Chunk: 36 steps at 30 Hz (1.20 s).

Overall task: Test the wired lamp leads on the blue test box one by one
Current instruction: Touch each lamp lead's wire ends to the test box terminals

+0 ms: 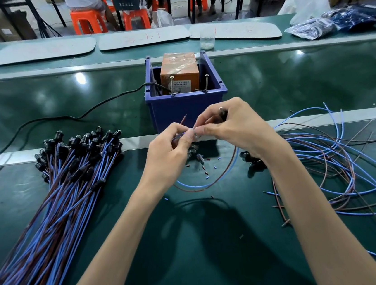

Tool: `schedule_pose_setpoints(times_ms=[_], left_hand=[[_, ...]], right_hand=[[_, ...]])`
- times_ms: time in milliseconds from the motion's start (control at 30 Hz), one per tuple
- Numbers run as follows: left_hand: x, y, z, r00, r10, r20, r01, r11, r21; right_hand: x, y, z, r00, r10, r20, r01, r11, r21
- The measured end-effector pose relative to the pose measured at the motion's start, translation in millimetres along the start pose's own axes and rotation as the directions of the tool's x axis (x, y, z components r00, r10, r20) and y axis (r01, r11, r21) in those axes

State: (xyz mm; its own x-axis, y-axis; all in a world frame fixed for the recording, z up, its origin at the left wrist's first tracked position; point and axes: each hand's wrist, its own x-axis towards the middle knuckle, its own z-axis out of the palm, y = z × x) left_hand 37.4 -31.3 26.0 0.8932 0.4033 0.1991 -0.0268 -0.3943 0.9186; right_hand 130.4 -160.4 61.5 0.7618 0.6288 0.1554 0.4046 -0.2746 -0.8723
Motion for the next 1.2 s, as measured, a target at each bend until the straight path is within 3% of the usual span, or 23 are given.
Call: schedule_pose_setpoints(times_ms=[433, 800, 1200], left_hand=[[0, 6, 0, 0.999, -0.022, -0.034, 0.017, 0.989, -0.147], [0, 12, -2, 0.996, -0.042, -0.079, 0.033, 0.993, -0.116], [2, 16, -9, 0.992, -0.043, -0.122, 0.027, 0.991, -0.13]], right_hand=[[1, -4, 9, 0.999, -0.033, -0.034, 0.033, 0.999, -0.001], [1, -6, 17, 0.989, 0.069, -0.133, -0.069, 0.998, -0.001], [1, -15, 24, 0.974, 0.087, -0.211, -0.086, 0.996, 0.014]])
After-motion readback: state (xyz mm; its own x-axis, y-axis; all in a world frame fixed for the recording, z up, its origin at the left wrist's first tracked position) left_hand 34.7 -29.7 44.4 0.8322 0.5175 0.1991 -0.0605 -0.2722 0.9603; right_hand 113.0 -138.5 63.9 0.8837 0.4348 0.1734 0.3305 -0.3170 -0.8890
